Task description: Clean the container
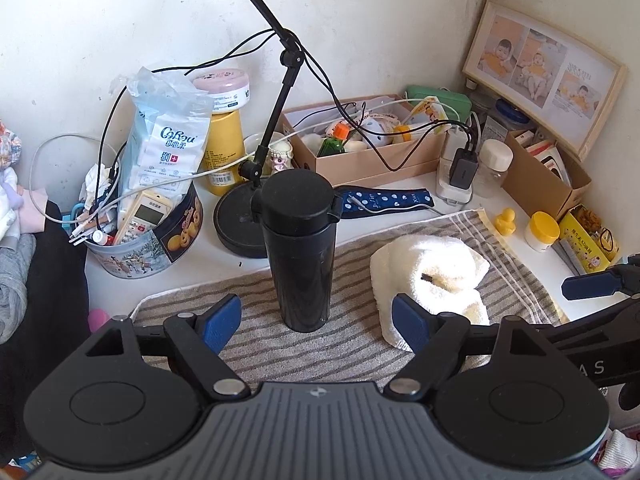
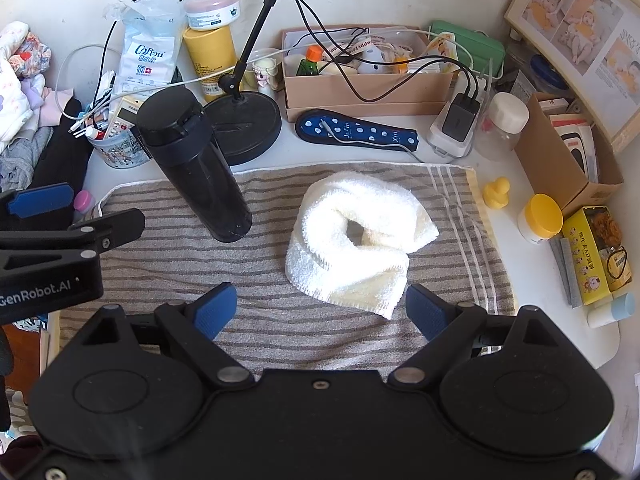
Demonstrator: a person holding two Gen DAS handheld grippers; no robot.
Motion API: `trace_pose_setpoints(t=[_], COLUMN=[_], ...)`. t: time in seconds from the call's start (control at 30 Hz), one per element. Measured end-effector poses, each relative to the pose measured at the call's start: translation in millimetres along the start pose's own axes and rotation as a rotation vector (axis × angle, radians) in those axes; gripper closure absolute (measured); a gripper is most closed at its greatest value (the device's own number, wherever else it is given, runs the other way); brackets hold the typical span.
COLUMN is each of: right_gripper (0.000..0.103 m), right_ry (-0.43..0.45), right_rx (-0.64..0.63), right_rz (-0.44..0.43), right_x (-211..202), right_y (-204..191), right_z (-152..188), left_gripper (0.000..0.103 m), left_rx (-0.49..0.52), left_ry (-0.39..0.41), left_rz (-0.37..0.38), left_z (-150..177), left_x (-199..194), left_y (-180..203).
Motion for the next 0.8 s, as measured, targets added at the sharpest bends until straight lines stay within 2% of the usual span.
trace_pose_setpoints(t=[0.8], right_gripper=[0.011], right_ry=[-0.008], right_rx=[0.004], right_rz=[-0.001], right_x=[1.5], right_y=[1.0], right_z=[-0.9], left_gripper=[0.021], left_rx=[-0.016], left_ry=[-0.009], left_rz=[0.020], left_z=[1.4], left_x=[1.7], left_y=[-2.0])
Point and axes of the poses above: each gripper's, at about its wrist camera, not at the fingertips, and x roughly the way its jaws point, y to its right, z to its underside, the point moved 4 cm from there along x, roughly the way its jaws point, and after that the axes turned 6 degrees about -z, right-handed, at the moved point
